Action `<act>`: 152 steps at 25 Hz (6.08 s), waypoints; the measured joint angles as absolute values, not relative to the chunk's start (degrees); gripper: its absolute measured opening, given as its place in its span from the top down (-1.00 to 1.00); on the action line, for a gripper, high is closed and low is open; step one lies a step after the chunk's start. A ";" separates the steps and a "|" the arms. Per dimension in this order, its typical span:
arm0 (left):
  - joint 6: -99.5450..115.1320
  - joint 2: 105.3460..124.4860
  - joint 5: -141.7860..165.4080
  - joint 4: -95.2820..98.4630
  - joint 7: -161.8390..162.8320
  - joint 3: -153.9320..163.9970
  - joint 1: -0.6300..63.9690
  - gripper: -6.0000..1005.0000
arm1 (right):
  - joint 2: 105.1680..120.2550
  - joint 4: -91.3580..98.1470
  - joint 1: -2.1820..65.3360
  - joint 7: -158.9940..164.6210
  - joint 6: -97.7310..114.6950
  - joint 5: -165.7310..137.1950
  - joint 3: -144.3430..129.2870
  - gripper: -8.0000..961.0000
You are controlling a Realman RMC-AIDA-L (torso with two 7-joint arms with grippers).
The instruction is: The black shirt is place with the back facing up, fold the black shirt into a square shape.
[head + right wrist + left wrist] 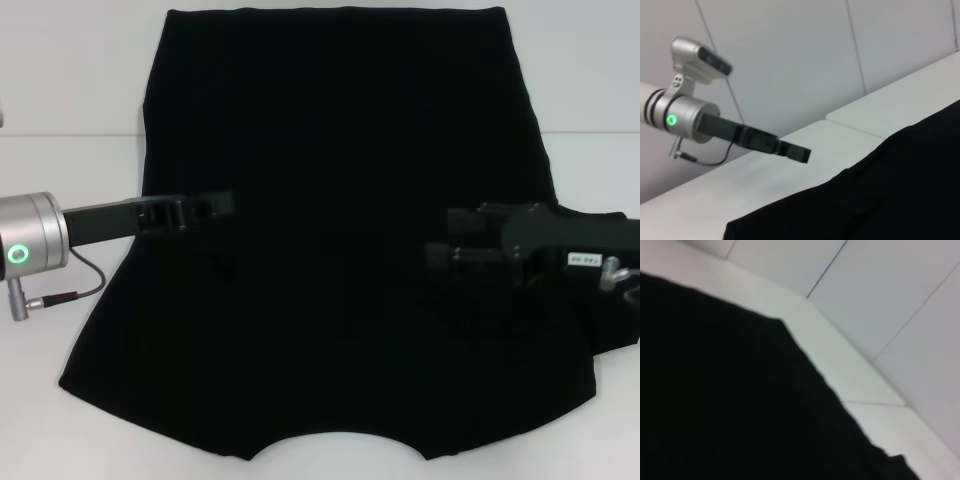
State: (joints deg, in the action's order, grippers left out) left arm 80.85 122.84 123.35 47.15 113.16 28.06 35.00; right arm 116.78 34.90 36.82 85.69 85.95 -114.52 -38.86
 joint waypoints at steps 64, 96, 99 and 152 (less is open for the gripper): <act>88.06 124.10 115.57 33.75 73.91 48.97 34.45 -0.89 | 106.38 29.76 36.81 143.29 70.86 -142.12 -37.60 0.14; 88.08 124.19 113.09 33.12 78.39 48.17 34.45 -0.89 | 106.81 34.10 36.43 125.98 66.53 -136.44 -25.73 0.97; 88.06 124.19 112.46 32.89 78.40 48.17 34.36 -0.89 | 106.80 34.10 37.42 125.60 66.74 -136.42 -25.82 0.97; 93.61 121.05 134.12 49.76 101.25 17.87 22.99 -0.87 | 118.03 32.19 39.10 84.76 80.24 -110.13 -45.42 -0.75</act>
